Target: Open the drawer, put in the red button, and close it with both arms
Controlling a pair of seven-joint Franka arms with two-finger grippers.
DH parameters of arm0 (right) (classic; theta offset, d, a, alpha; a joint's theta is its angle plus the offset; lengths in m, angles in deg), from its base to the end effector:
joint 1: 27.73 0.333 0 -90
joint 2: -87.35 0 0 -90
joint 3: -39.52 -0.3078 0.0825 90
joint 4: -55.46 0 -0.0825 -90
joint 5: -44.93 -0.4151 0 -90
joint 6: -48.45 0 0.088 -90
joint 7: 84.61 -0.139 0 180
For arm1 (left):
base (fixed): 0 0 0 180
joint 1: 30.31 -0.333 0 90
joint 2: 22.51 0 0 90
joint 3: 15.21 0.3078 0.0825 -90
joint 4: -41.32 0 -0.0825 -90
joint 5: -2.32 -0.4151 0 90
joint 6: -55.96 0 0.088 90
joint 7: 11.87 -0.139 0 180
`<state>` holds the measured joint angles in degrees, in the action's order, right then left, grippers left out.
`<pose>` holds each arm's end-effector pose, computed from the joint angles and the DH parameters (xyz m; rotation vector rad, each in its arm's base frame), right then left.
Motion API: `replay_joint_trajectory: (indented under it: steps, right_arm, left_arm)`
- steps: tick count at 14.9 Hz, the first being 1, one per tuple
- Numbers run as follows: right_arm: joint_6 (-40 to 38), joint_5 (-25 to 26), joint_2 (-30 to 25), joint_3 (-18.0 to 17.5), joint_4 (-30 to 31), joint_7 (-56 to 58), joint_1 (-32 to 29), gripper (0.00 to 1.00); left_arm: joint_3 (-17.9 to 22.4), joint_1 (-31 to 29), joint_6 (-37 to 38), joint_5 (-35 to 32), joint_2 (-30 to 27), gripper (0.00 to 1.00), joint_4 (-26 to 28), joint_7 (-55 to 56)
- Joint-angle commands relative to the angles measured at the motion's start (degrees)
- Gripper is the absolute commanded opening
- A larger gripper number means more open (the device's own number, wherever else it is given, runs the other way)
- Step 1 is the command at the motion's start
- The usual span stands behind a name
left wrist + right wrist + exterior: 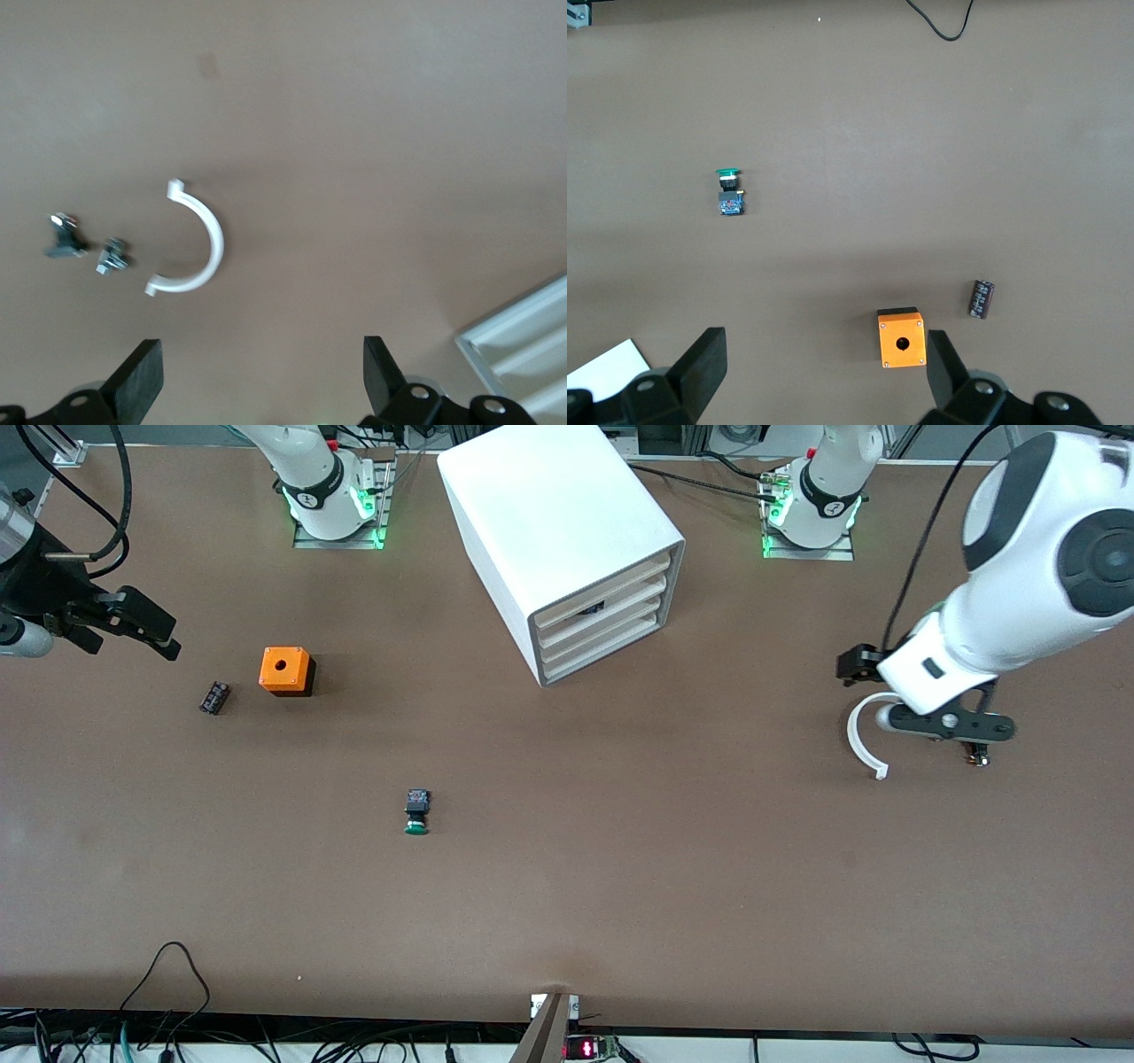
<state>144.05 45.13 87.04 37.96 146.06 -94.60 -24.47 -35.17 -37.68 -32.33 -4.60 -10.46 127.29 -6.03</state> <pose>0.5948 0.0497 0.5914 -3.1267 0.1409 -0.1447 0.6208 -0.1046 0.4958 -3.0541 0.1869 0.2258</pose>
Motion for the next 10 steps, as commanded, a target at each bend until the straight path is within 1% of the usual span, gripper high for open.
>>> replay_joint_trajectory:
  steps: [1,2,3,4,6,9,10]
  right_arm:
    - [-1.29,-0.90,0.75,0.34,-1.74,0.85,0.52,1.00]
    - [-1.29,-0.90,0.75,0.34,-1.74,0.85,0.52,1.00]
    - [-1.29,-0.90,0.75,0.34,-1.74,0.76,0.52,1.00]
    - [-1.29,-0.90,0.75,0.25,-1.74,0.76,0.52,1.00]
    - [-1.29,-0.90,0.84,0.25,-1.74,0.76,0.52,1.00]
    - [-1.29,-0.90,0.84,0.25,-1.74,0.76,0.52,1.00]
    - [-1.29,-0.82,0.84,0.25,-1.83,0.76,0.52,1.00]
  left_arm:
    - [12.02,7.09,-10.44,0.94,-6.84,0.99,7.24,-3.12]
    - [14.57,8.68,-13.80,3.81,-9.56,0.99,10.58,-3.12]
    - [16.34,9.56,-14.71,6.28,-12.11,0.99,13.40,-3.21]
    - [16.70,9.66,-14.72,6.48,-13.62,0.99,14.47,-3.47]
    - [16.80,9.66,-13.75,6.39,-13.98,0.99,14.48,-4.69]
    - [16.71,9.31,-7.62,6.39,-13.29,0.99,11.94,-4.96]
    - [16.71,9.22,-6.64,6.39,-13.19,0.99,11.67,-5.14]
